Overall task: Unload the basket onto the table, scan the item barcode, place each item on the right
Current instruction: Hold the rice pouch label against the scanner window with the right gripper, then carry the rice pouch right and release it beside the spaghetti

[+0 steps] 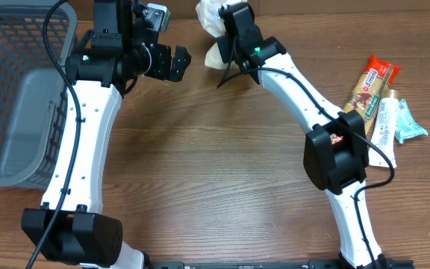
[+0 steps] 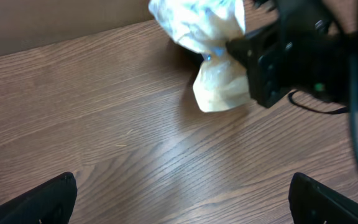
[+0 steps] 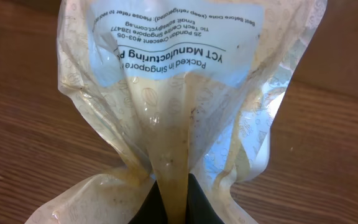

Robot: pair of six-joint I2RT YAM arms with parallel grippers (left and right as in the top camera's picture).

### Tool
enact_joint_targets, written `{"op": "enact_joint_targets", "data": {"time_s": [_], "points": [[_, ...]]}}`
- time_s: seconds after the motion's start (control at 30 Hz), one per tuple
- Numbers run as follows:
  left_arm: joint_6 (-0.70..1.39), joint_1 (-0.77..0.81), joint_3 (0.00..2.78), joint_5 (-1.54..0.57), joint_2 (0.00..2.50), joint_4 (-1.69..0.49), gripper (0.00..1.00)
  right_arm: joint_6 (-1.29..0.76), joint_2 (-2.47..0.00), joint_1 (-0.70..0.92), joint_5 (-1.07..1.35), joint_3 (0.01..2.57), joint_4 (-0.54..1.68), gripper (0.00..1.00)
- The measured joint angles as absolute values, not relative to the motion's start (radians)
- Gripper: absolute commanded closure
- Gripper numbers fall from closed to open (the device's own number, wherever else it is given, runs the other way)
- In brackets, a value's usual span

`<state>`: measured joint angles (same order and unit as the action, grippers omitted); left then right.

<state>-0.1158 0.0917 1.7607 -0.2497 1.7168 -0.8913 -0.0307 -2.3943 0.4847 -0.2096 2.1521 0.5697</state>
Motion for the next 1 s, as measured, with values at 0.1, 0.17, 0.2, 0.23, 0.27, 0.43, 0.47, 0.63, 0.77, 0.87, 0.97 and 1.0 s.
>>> {"op": "enact_joint_targets", "data": {"time_s": [0.1, 0.17, 0.2, 0.23, 0.27, 0.43, 0.47, 0.63, 0.77, 0.87, 0.97, 1.0], "points": [[-0.116, 0.092, 1.761, -0.25, 1.717, -0.892, 0.0, -0.031, -2.41, 0.485, -0.209, 2.151, 0.569, 0.96], [-0.116, 0.092, 1.761, -0.25, 1.717, -0.891, 0.0, -0.031, -2.41, 0.484, -0.209, 2.15, 0.569, 0.96], [-0.116, 0.092, 1.761, -0.25, 1.717, -0.892, 0.01, -0.031, -2.41, 0.484, -0.209, 2.15, 0.568, 0.96], [-0.116, 0.092, 1.761, -0.25, 1.717, -0.891, 0.0, -0.031, -2.41, 0.484, -0.209, 2.15, 0.569, 0.96], [-0.116, 0.092, 1.761, -0.25, 1.717, -0.891, 0.0, -0.031, -2.41, 0.484, -0.209, 2.15, 0.57, 0.96], [-0.116, 0.092, 1.761, -0.25, 1.717, -0.892, 0.0, -0.031, -2.41, 0.484, -0.209, 2.15, 0.578, 0.96], [-0.116, 0.092, 1.761, -0.25, 1.717, -0.891, 0.0, -0.031, -2.41, 0.484, -0.208, 2.15, 0.579, 0.96], [-0.116, 0.092, 1.761, -0.25, 1.717, -0.892, 0.0, -0.032, -2.41, 0.484, -0.186, 2.151, 0.606, 0.96], [-0.116, 0.092, 1.761, -0.25, 1.717, -0.891, 0.0, -0.033, -2.41, 0.484, -0.173, 2.158, 0.714, 0.96], [-0.116, 0.092, 1.761, -0.25, 1.717, -0.891, 0.0, -0.033, -2.41, 0.484, -0.154, 2.197, 0.83, 0.96], [-0.116, 0.092, 1.761, -0.25, 1.717, -0.891, 0.0, -0.035, -2.386, 0.484, -0.128, 2.244, 0.937, 0.96], [-0.116, 0.092, 1.761, -0.25, 1.717, -0.891, 0.0, -0.037, -2.371, 0.484, -0.121, 2.254, 0.963, 0.96]]}}
